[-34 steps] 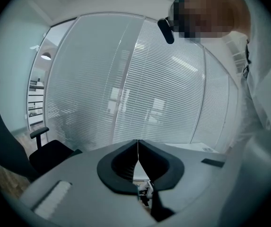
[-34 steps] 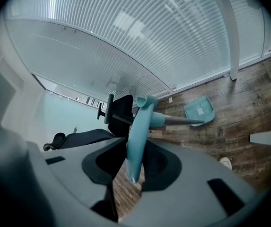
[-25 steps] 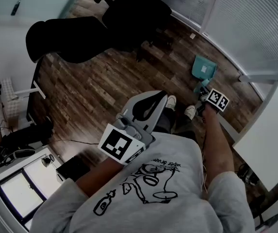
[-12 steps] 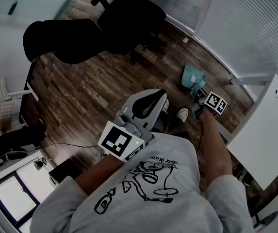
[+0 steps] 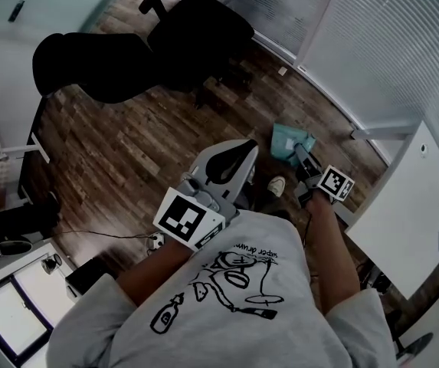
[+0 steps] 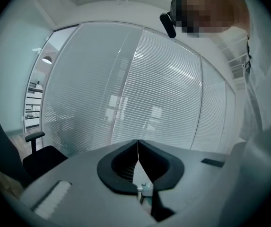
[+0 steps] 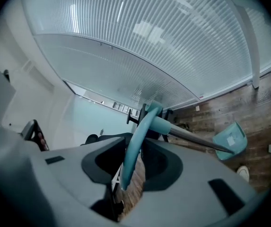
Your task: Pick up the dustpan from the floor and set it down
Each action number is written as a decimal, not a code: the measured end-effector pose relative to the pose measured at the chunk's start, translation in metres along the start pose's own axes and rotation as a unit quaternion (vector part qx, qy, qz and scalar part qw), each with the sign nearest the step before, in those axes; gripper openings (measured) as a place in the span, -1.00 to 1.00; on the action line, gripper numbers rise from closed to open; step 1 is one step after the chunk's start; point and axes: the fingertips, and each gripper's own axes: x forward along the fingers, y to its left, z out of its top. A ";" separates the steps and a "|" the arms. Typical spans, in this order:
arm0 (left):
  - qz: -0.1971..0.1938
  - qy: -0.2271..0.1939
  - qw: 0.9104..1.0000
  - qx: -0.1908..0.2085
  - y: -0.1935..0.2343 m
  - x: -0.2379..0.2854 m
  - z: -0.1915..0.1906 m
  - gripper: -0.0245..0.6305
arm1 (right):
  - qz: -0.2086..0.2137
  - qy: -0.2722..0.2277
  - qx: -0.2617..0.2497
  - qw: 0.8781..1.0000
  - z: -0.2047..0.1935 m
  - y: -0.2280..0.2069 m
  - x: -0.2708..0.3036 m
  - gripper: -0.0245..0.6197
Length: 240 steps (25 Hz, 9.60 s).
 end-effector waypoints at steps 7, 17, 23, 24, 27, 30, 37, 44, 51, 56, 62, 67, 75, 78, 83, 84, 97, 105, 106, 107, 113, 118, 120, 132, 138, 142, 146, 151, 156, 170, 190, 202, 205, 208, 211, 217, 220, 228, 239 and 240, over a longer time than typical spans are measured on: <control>-0.004 -0.004 1.000 -0.003 0.002 0.004 -0.001 -0.92 | 0.038 -0.033 -0.009 0.999 0.013 0.079 -0.031 -0.63; -0.013 -0.014 1.000 0.000 0.003 0.014 0.006 -0.92 | 0.070 -0.052 -0.098 0.991 0.053 0.172 -0.063 -0.60; -0.016 -0.022 1.000 0.000 0.007 0.017 0.011 -0.92 | 0.083 -0.062 -0.119 0.987 0.070 0.224 -0.076 -0.60; -0.017 -0.024 1.000 0.000 0.006 0.017 0.012 -0.92 | 0.086 -0.063 -0.120 0.987 0.072 0.231 -0.080 -0.60; -0.019 -0.029 0.999 0.001 0.003 0.019 0.015 -0.92 | 0.099 -0.063 -0.123 0.985 0.076 0.249 -0.089 -0.60; -0.020 -0.034 0.999 0.002 0.001 0.020 0.017 -0.92 | 0.104 -0.065 -0.124 0.985 0.080 0.259 -0.098 -0.60; -0.019 -0.036 0.999 0.005 0.003 0.022 0.021 -0.92 | 0.105 -0.068 -0.120 0.985 0.081 0.259 -0.101 -0.59; -0.018 -0.030 0.999 0.010 0.004 0.022 0.021 -0.92 | 0.101 -0.057 -0.119 0.986 0.077 0.254 -0.096 -0.58; -0.016 -0.024 1.000 0.011 0.007 0.025 0.019 -0.92 | 0.108 -0.051 -0.121 0.985 0.078 0.251 -0.090 -0.58; -0.014 -0.023 1.000 0.011 0.010 0.023 0.019 -0.92 | 0.104 -0.044 -0.125 0.986 0.075 0.243 -0.082 -0.59; -0.009 -0.022 1.000 0.010 0.017 0.020 0.019 -0.92 | 0.093 -0.032 -0.126 0.987 0.070 0.228 -0.071 -0.59; -0.004 -0.020 1.000 0.009 0.021 0.019 0.017 -0.92 | 0.093 -0.022 -0.122 0.988 0.064 0.214 -0.060 -0.59; 0.003 -0.019 1.000 0.011 0.020 0.017 0.017 -0.92 | 0.078 -0.008 -0.116 0.990 0.055 0.178 -0.051 -0.59; 0.006 -0.019 1.000 0.010 0.025 0.016 0.017 -0.92 | 0.071 -0.004 -0.114 0.991 0.053 0.165 -0.043 -0.59; 0.009 -0.018 1.000 0.010 0.029 0.014 0.016 -0.92 | 0.070 0.000 -0.108 0.992 0.048 0.140 -0.030 -0.59; 0.009 -0.018 1.000 0.010 0.029 0.014 0.016 -0.92 | 0.073 0.001 -0.107 0.992 0.047 0.136 -0.027 -0.59; 0.015 -0.018 1.000 0.009 0.026 0.002 0.012 -0.92 | 0.080 0.004 -0.091 0.993 0.039 0.079 -0.008 -0.60; 0.021 -0.015 1.000 0.007 0.026 -0.008 0.009 -0.92 | 0.088 0.009 -0.059 0.994 0.032 0.055 0.006 -0.61; 0.022 -0.015 1.000 0.005 0.026 -0.009 0.008 -0.92 | 0.088 0.010 -0.057 0.994 0.031 0.052 0.008 -0.61; 0.022 -0.015 1.000 0.004 0.025 -0.010 0.007 -0.92 | 0.089 0.011 -0.056 0.994 0.030 0.050 0.010 -0.61; 0.023 -0.009 1.000 0.006 0.023 -0.014 0.002 -0.92 | 0.086 0.011 -0.046 0.995 0.027 0.025 0.021 -0.62; 0.027 0.004 1.000 0.006 0.024 -0.019 -0.004 -0.92 | 0.059 0.012 -0.037 0.998 0.024 -0.001 0.028 -0.62; 0.029 0.009 1.000 0.005 0.024 -0.021 -0.006 -0.92 | 0.054 0.012 -0.027 0.998 0.022 -0.010 0.031 -0.63; 0.035 0.037 0.999 0.004 0.026 -0.029 -0.022 -0.92 | 0.020 0.023 -0.019 0.999 0.013 -0.058 0.051 -0.64; 0.036 0.051 0.998 0.001 0.025 -0.033 -0.029 -0.92 | 0.003 0.040 -0.018 0.999 -0.001 -0.075 0.061 -0.64; 0.037 0.056 0.998 0.002 0.025 -0.035 -0.032 -0.92 | -0.003 0.050 -0.018 0.999 -0.010 -0.082 0.063 -0.64; 0.040 0.058 0.997 0.002 0.030 -0.042 -0.034 -0.92 | 0.000 0.062 -0.023 0.998 -0.020 -0.082 0.068 -0.64; 0.043 0.061 0.997 0.002 0.034 -0.049 -0.037 -0.92 | -0.002 0.064 -0.020 0.998 -0.029 -0.082 0.071 -0.64; 0.042 0.056 0.998 0.002 0.036 -0.050 -0.035 -0.92 | -0.009 0.068 -0.009 0.998 -0.045 -0.088 0.066 -0.65; 0.031 0.056 0.998 0.004 0.035 -0.049 -0.036 -0.92 | -0.032 0.078 0.019 0.996 -0.082 -0.099 0.047 -0.69; 0.033 0.061 0.998 0.003 0.036 -0.046 -0.038 -0.92 | -0.054 0.117 0.053 0.990 -0.130 -0.112 0.033 -0.71; 0.032 0.060 0.998 0.001 0.033 -0.044 -0.039 -0.92 | -0.053 0.137 0.090 0.985 -0.137 -0.120 0.027 -0.71; 0.033 0.059 0.998 -0.001 0.033 -0.045 -0.039 -0.92 | -0.057 0.144 0.094 0.984 -0.141 -0.120 0.026 -0.71; 0.034 0.060 0.998 0.000 0.032 -0.045 -0.039 -0.92 | -0.059 0.149 0.098 0.982 -0.145 -0.122 0.023 -0.71; 0.033 0.060 0.998 0.002 0.030 -0.045 -0.039 -0.92 | -0.061 0.154 0.098 0.981 -0.148 -0.124 0.020 -0.70; 0.035 0.055 0.998 -0.003 0.029 -0.045 -0.040 -0.92 | -0.063 0.176 0.095 0.978 -0.152 -0.125 0.017 -0.67; 0.037 0.054 0.998 0.000 0.028 -0.045 -0.040 -0.92 | -0.065 0.184 0.093 0.976 -0.154 -0.125 0.016 -0.63; 0.036 0.056 0.998 0.001 0.028 -0.045 -0.039 -0.92 | -0.065 0.201 0.094 0.973 -0.159 -0.123 0.018 -0.55; 0.037 0.054 0.998 0.001 0.032 -0.044 -0.035 -0.92 | -0.095 0.221 0.069 0.968 -0.153 -0.132 0.016 -0.41; 0.037 0.053 0.998 0.001 0.032 -0.044 -0.035 -0.92 | -0.102 0.227 0.061 0.967 -0.153 -0.133 0.014 -0.41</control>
